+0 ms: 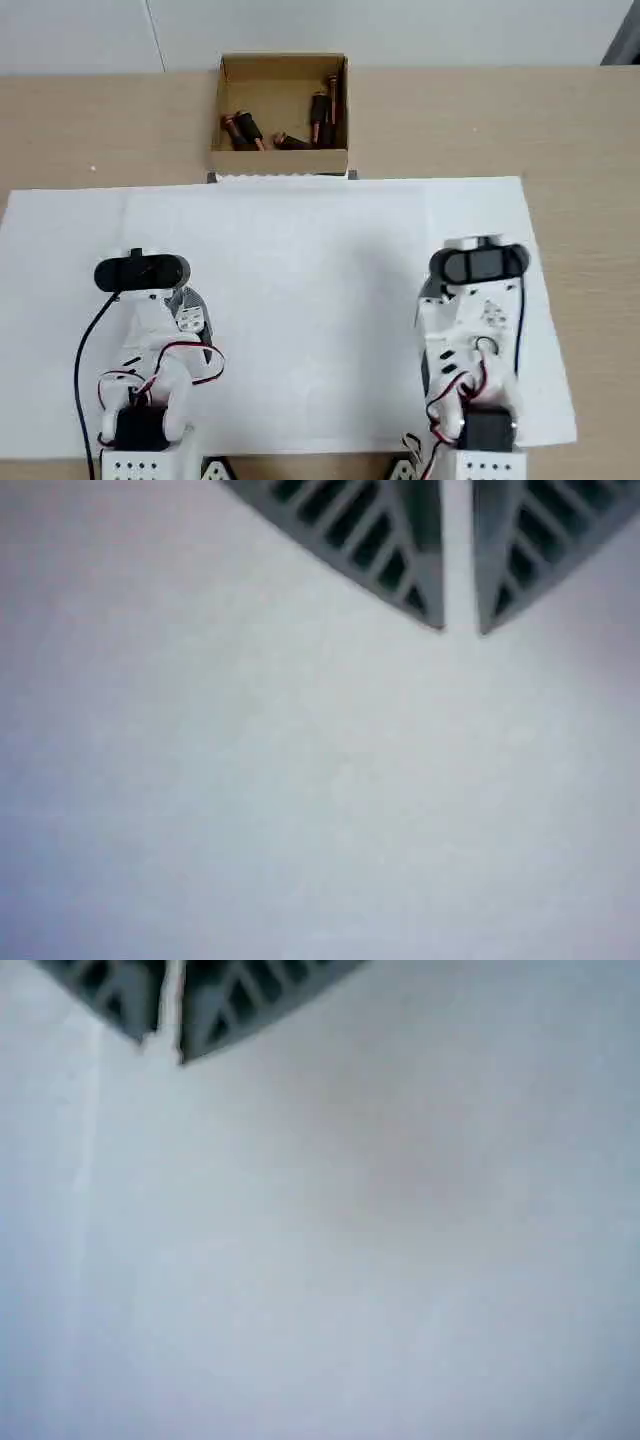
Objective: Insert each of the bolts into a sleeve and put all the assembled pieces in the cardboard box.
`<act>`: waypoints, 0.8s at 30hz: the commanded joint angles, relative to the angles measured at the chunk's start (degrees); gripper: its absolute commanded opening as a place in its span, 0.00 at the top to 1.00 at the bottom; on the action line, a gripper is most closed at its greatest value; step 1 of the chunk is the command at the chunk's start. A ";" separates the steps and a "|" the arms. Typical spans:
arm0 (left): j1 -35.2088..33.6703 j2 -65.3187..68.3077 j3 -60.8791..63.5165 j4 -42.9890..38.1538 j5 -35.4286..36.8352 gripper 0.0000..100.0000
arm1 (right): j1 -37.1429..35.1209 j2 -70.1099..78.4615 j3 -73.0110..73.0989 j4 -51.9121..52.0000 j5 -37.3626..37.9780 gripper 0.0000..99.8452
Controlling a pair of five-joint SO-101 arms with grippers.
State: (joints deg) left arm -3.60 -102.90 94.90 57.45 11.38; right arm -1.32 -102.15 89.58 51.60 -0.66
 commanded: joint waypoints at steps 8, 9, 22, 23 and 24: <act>-0.53 -0.70 -0.31 -1.32 -0.26 0.99 | -1.63 -1.80 6.95 -1.10 -0.70 1.00; -0.53 -0.70 -0.31 -1.32 -0.26 0.99 | -1.71 -1.80 6.95 -1.19 -0.70 1.00; -0.53 -0.70 -0.31 -1.32 -0.26 0.99 | -1.71 -1.80 6.86 1.27 -0.53 1.00; -0.53 -0.70 -0.31 -1.32 -0.26 0.99 | -1.71 -1.80 6.86 1.27 -0.53 1.00; -0.53 -0.70 -0.31 -1.32 -0.26 0.99 | -1.71 -1.80 6.86 1.27 -0.53 1.00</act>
State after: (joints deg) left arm -3.60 -102.90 94.90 57.45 11.38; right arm -2.55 -103.12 95.65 52.57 -0.75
